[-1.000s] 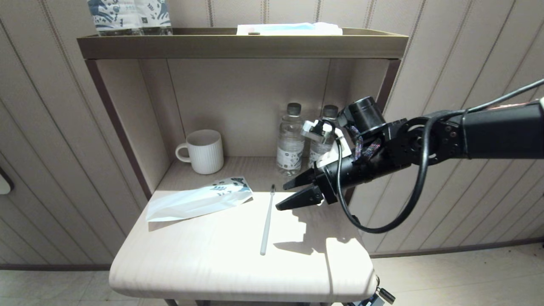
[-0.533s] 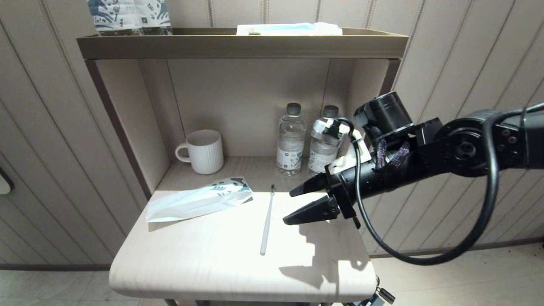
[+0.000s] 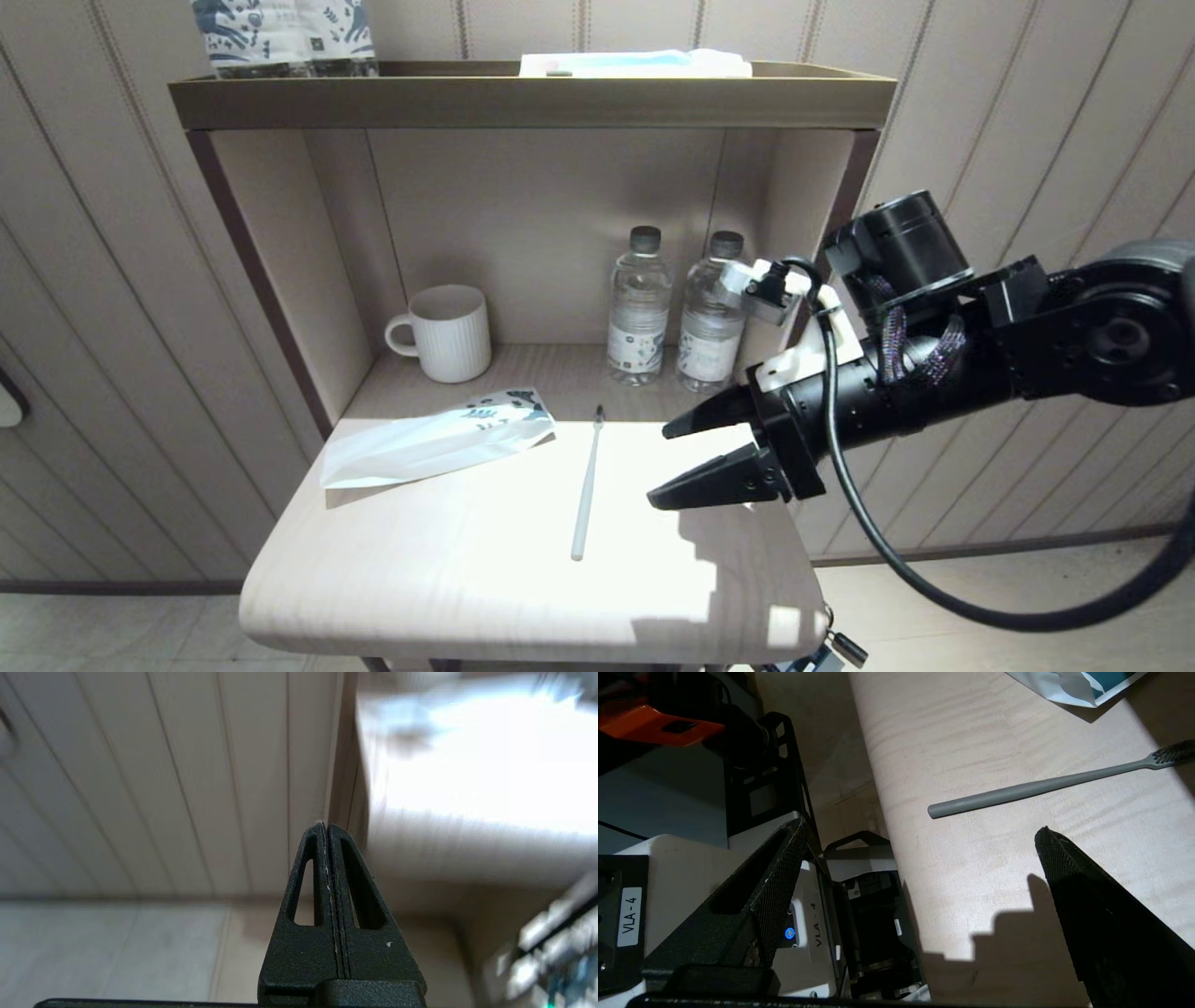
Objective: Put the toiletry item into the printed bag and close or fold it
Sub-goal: Pick up the storage bag
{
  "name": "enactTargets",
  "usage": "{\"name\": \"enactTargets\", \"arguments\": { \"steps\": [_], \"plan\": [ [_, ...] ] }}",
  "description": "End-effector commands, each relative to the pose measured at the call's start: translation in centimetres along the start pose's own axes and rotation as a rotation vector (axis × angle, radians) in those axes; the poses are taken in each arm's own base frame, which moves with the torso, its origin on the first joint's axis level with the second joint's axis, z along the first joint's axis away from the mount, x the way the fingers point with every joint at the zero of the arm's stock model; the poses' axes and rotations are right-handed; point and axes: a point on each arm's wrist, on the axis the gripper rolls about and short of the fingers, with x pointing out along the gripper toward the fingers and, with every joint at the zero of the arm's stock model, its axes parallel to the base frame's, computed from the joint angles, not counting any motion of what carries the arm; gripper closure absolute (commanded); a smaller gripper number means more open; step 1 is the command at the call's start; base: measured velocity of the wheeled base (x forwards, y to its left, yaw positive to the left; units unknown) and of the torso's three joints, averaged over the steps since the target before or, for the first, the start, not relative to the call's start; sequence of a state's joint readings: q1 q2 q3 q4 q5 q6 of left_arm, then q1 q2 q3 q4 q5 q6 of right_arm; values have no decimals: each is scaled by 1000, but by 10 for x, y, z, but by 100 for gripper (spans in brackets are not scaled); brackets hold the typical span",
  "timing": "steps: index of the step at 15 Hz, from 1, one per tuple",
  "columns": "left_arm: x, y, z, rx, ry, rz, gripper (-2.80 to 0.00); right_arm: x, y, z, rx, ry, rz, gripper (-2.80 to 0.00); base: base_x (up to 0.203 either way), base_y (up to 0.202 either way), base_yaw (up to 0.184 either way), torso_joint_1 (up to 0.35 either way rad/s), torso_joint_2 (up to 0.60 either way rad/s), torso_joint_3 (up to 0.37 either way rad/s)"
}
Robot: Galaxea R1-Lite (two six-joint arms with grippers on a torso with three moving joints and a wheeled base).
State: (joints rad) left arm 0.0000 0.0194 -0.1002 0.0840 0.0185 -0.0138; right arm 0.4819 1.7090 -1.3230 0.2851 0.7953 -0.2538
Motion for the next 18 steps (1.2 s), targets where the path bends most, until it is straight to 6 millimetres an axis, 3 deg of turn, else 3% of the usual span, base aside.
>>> {"name": "enactTargets", "arguments": {
  "steps": [1, 3, 5, 8, 10, 13, 14, 18],
  "plan": [
    [-5, 0, 40, -14, -40, 3, 0, -5, 5, 2, -5, -11, -3, -280, 0, 0, 0, 0, 0, 0],
    [9, -1, 80, -34, 36, -16, 0, -9, 13, 6, 3, -21, -21, -280, 0, 0, 0, 0, 0, 0],
    [39, -4, 99, -47, 169, -77, 0, -12, 27, 11, -17, -22, -80, -280, 0, 0, 0, 0, 0, 0],
    [93, -8, 113, -67, 308, -167, 0, -21, 45, 16, 9, -46, -99, -280, 0, 0, 0, 0, 0, 0],
    [123, -10, 118, -74, 339, -213, 0, -24, 47, 17, 41, -46, -157, -280, 0, 0, 0, 0, 0, 0],
    [134, -13, 121, -78, 332, -297, 0, -24, 47, 15, 67, -47, -220, -280, 0, 0, 0, 0, 0, 0],
    [136, -13, 120, -80, 345, -304, 0, -25, 48, 16, 73, -52, -222, 0, 0, 0, 0, 0, 0, 0],
    [149, -14, 114, -90, 401, -333, 0, -24, 55, 12, 68, -44, -204, 0, 0, 0, 0, 0, 0, 0]
  ]
}}
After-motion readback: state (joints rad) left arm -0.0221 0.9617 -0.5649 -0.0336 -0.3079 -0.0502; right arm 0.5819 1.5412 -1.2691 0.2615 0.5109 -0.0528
